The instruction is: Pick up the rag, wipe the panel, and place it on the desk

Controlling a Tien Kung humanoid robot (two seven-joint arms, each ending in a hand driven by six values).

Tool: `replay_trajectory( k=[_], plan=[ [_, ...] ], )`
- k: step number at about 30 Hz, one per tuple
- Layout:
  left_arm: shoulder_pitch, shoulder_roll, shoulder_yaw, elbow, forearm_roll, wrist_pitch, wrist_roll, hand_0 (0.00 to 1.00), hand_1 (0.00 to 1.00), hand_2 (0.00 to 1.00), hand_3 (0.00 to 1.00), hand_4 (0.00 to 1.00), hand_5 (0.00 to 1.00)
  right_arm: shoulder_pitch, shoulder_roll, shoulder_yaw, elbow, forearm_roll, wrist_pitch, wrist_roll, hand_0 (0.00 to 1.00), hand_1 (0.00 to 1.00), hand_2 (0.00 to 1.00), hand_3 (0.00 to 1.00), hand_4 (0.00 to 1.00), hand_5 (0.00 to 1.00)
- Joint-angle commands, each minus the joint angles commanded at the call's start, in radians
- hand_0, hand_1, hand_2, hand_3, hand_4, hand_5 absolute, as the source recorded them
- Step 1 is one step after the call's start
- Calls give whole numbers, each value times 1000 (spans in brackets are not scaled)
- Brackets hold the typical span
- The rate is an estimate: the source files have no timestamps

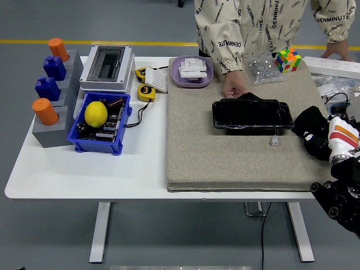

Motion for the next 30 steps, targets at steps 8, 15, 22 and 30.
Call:
replay_trajectory(
  k=[8,15,22,30],
  plan=[
    [2,-1,-5,0,2,0,0,605,642,656,561,627,440,0,-12,8,11,-21,0,-20,286,427,459,460,712,76],
    [5,0,-8,0,4,1,0,604,642,656,561,628,441,7,-29,20,34,-32,0,-30,285,423,457,461,726,28],
    [8,2,-12,-1,7,1,0,604,643,656,561,628,441,15,-44,27,61,-39,0,-36,288,425,458,463,725,26],
    [11,4,-15,-1,10,2,1,605,642,657,561,628,441,29,-32,55,90,-58,0,-50,290,425,458,464,722,33]
  ],
)
